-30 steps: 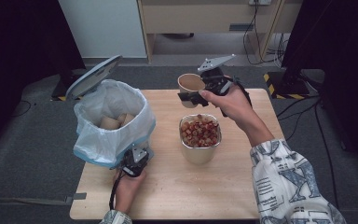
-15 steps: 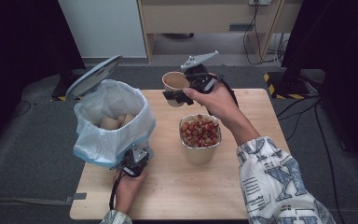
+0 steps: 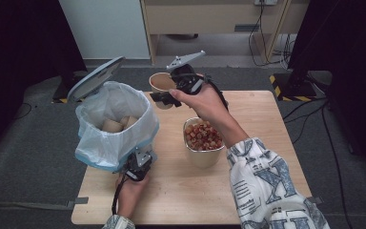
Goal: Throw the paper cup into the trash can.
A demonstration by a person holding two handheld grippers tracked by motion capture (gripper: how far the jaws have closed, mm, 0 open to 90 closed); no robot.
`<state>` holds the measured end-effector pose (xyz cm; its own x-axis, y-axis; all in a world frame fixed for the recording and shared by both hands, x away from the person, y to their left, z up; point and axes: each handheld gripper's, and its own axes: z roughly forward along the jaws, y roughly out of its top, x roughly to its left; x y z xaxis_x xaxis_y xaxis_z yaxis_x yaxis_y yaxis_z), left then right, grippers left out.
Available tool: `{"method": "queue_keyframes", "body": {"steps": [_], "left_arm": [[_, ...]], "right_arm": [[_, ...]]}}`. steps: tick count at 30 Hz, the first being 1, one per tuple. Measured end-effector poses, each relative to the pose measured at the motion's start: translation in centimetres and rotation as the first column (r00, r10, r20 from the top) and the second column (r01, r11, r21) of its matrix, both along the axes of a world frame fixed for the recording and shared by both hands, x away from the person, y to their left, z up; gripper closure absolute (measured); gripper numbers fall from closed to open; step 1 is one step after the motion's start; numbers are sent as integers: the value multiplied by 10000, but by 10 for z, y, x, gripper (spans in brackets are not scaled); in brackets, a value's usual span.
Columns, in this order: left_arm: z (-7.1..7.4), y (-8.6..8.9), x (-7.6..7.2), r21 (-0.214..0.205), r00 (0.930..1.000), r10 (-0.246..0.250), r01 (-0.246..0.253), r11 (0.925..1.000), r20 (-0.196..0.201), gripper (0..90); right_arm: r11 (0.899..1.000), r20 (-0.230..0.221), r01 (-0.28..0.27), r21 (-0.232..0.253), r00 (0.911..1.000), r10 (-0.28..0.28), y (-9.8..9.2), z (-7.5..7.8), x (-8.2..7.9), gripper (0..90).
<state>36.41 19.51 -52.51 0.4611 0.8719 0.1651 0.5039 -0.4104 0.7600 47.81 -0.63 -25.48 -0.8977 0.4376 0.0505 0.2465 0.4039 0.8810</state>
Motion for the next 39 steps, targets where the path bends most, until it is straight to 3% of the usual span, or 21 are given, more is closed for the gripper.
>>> {"method": "queue_keyframes", "body": {"steps": [16,39], "left_arm": [[0,1,0,-122,10000,26,-26,9999,-21,886],[0,1,0,-126,10000,29,-30,9999,-23,885]], "right_arm": [[9998,-70,-166,-128,9998,165,41,-8,3,316],[9992,-178,-351,-172,9992,348,78,-22,6,304]]}}
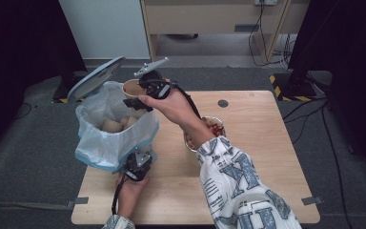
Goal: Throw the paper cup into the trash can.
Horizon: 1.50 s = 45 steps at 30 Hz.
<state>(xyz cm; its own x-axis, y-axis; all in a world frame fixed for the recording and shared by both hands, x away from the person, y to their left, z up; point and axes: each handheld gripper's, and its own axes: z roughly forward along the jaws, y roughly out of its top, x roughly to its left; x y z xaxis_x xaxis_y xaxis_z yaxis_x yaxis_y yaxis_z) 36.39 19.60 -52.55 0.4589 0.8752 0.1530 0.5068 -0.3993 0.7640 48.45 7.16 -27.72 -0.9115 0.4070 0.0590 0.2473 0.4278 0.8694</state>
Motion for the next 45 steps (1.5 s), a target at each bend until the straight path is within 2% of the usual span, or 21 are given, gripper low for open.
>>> {"method": "queue_keyframes", "body": {"steps": [12,14,16,18,20,37,45], "left_arm": [[0,1,0,22,10000,-31,31,10000,-22,885],[0,1,0,17,10000,-31,31,10000,-27,885],[0,0,0,-42,10000,-11,11,10000,1,885],[0,0,0,-49,10000,-10,10,10000,2,885],[0,0,0,-37,10000,-11,11,10000,4,885],[0,0,0,-62,10000,-18,18,10000,-2,884],[0,0,0,-64,10000,-20,20,10000,-1,883]], "right_arm": [[9999,41,-145,-51,9999,146,14,-5,2,289],[9997,113,-232,-61,9997,233,16,-8,1,260],[9990,79,-440,33,9990,440,20,-11,0,136],[9987,356,-485,-142,9982,489,20,-13,-1,114],[9991,454,-407,-142,9981,414,17,-12,-1,114],[10000,355,41,31,9994,-43,-20,-15,0,111],[9991,410,414,98,9983,-418,-43,-17,0,109]]}}
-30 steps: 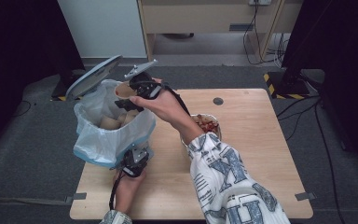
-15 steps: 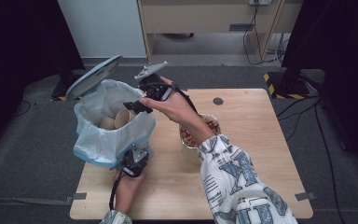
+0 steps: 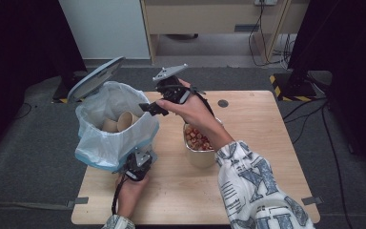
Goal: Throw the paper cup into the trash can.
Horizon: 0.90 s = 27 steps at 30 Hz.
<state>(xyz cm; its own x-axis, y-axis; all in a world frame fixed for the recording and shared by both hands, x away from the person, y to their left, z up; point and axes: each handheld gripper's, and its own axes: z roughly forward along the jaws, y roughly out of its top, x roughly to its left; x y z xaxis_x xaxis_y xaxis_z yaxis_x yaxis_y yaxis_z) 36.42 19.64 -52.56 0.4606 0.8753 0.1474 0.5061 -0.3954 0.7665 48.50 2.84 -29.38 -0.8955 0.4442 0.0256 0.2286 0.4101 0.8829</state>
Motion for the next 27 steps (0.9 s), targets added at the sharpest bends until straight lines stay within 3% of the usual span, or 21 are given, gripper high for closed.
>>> {"method": "queue_keyframes", "body": {"steps": [27], "left_arm": [[0,0,0,-24,10000,-11,11,10000,-23,883]], "right_arm": [[9950,-49,968,249,9953,-967,-69,-13,3,105]]}}
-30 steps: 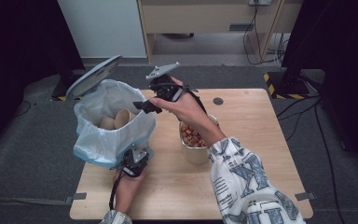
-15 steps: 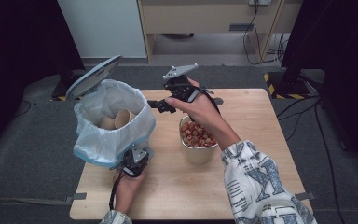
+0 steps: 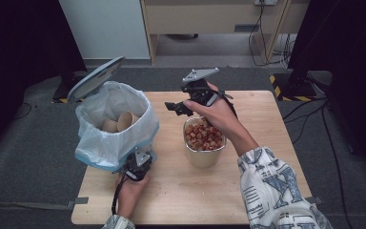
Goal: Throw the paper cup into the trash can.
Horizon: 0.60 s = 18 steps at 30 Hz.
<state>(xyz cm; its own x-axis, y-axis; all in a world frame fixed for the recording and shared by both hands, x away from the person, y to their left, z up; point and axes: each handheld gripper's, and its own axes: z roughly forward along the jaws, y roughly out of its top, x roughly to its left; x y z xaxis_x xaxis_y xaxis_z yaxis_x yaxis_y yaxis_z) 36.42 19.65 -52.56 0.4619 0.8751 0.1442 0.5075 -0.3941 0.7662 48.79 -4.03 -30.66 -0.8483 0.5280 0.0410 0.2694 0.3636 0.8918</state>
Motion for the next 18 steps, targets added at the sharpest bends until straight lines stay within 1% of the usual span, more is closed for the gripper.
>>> {"method": "queue_keyframes", "body": {"steps": [11,13,14,18], "left_arm": [[0,0,0,10,10000,-12,12,10000,1,883],[0,0,0,-6,10000,-1,1,10000,2,883],[0,0,0,10,10000,-7,7,10000,5,883],[0,0,0,-3,10000,-3,3,10000,5,883]], "right_arm": [[9989,-67,470,47,9989,-469,-26,-8,3,103],[9988,-83,490,66,9988,-490,-28,-8,3,103],[9982,-91,594,51,9982,-593,-34,-10,4,102],[9973,-119,722,108,9973,-720,-44,-11,4,102]]}}
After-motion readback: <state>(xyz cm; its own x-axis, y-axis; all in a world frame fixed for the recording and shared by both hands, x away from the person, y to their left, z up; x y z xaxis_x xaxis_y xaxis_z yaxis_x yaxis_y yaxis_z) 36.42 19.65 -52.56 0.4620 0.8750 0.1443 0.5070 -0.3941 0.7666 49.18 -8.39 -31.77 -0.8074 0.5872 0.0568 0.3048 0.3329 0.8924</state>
